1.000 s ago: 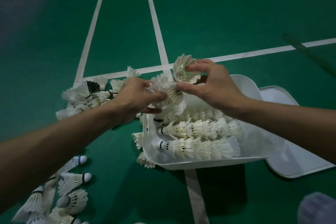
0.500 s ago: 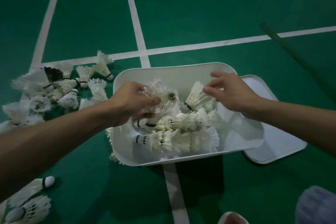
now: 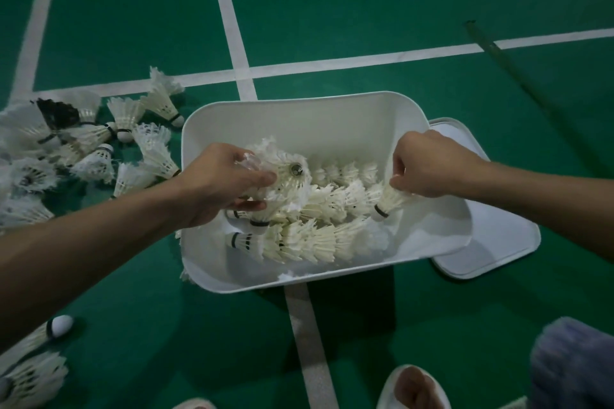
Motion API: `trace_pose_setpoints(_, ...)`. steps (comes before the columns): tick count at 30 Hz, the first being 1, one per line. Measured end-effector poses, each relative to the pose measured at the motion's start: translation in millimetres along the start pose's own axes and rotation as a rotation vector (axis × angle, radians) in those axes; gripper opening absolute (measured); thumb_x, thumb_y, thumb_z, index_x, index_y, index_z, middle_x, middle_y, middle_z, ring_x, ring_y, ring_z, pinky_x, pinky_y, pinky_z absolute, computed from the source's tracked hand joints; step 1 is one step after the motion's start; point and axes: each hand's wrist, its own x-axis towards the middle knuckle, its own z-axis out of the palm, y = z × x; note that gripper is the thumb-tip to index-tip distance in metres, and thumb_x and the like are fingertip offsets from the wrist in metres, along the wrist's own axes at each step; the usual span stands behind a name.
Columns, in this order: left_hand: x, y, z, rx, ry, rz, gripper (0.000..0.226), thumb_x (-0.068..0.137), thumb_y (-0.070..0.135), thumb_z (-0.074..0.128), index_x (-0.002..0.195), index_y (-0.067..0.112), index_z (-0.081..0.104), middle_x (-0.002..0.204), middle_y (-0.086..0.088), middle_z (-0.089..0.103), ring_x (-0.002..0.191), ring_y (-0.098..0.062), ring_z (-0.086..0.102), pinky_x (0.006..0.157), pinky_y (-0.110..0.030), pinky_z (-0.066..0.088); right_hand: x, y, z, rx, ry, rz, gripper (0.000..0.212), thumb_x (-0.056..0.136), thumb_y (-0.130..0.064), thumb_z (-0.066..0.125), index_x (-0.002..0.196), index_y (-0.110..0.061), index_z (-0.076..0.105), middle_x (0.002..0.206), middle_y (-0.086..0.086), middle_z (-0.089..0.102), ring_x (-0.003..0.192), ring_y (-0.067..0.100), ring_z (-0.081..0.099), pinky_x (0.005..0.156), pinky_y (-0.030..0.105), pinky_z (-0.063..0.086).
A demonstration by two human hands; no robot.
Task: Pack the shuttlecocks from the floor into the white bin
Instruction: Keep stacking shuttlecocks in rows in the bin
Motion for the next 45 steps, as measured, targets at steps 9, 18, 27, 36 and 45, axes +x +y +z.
trace_pose_setpoints(9, 0, -4, 1, -0.004, -0.018, -0.01, 0.016, 0.079, 0.006, 0.069, 0.091, -0.004, 0.066, 0.093, -0.017, 0.066, 0.073, -0.023, 0.065, 0.063, -0.032, 0.059, -13, -4, 11, -0.013, 0.004, -0.023, 0.01, 0.082, -0.013, 0.066, 0.087, -0.006, 0.062, 0.084, 0.013, 0.063, 0.076, 0.03, 0.059, 0.069, 0.038, 0.053)
trace_pose_setpoints(18, -10, 19, -11, -0.01, -0.004, 0.058, 0.014, 0.082, 0.005, 0.064, 0.093, -0.002, 0.063, 0.103, -0.017, 0.064, 0.086, -0.027, 0.067, 0.059, -0.026, 0.058, -10, 1, 14, 0.395, 0.118, -0.076, 0.031, 0.082, -0.013, 0.072, 0.108, -0.023, 0.058, 0.077, -0.003, 0.069, 0.057, 0.007, 0.065, 0.063, 0.031, 0.057)
trace_pose_setpoints(27, -22, 50, -72, -0.162, 0.136, 0.179, 0.027, 0.073, 0.015, 0.068, 0.096, 0.001, 0.065, 0.102, -0.01, 0.07, 0.091, -0.023, 0.071, 0.069, -0.031, 0.059, 43, -72, -3, 0.756, 0.068, -0.24, 0.015, 0.088, -0.007, 0.067, 0.099, -0.014, 0.059, 0.094, 0.001, 0.065, 0.069, 0.016, 0.069, 0.062, 0.027, 0.06)
trace_pose_setpoints(36, -24, 30, -81, -0.228, 0.144, 0.118, 0.041, 0.071, 0.011, 0.067, 0.108, -0.005, 0.061, 0.11, -0.015, 0.066, 0.094, -0.026, 0.068, 0.067, -0.031, 0.058, 83, -139, 42, 0.632, 0.009, -0.365, 0.014, 0.088, -0.004, 0.066, 0.094, -0.014, 0.058, 0.098, 0.005, 0.066, 0.078, 0.015, 0.063, 0.063, 0.021, 0.056)
trace_pose_setpoints(45, -24, 31, -83, -0.237, 0.148, 0.121, 0.025, 0.079, 0.007, 0.066, 0.1, -0.006, 0.06, 0.107, -0.015, 0.066, 0.087, -0.023, 0.07, 0.065, -0.03, 0.058, 92, -168, 64, 0.45, 0.12, -0.411, 0.018, 0.088, -0.022, 0.068, 0.097, -0.008, 0.062, 0.088, 0.002, 0.063, 0.071, 0.011, 0.048, 0.064, 0.016, 0.033)
